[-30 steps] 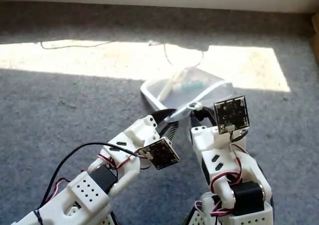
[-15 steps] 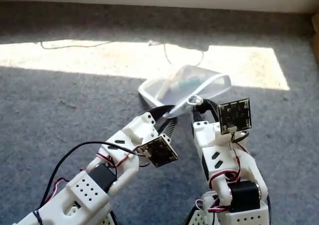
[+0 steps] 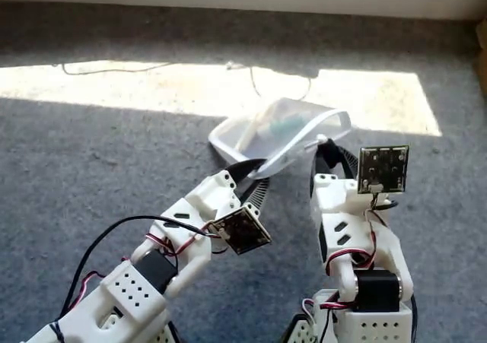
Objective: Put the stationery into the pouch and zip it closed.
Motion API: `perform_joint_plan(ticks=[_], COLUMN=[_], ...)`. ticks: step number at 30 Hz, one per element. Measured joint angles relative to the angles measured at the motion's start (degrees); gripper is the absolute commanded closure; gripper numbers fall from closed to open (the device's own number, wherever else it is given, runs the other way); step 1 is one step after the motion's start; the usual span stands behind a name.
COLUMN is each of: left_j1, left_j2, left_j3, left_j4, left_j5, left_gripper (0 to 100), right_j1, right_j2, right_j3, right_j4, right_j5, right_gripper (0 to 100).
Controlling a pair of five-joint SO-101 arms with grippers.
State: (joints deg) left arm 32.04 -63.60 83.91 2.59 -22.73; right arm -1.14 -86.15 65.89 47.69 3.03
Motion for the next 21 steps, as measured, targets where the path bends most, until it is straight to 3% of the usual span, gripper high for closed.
perform_joint_plan(ticks=[10, 21], left_j1=[-0.3, -0.4], left_j2=[0.0, -0.4], left_j3=[0.0, 0.0], left_j4=[0.0, 0.0], left_j5=[0.0, 0.0], left_gripper=[99, 99], right_j1=[0.3, 5.5], right_j2=[0.0, 0.1], right_j3=[0.0, 0.2], right_j4=[-0.1, -5.4], right_j5=[-0.1, -3.2], right_gripper=[99.3, 99.3])
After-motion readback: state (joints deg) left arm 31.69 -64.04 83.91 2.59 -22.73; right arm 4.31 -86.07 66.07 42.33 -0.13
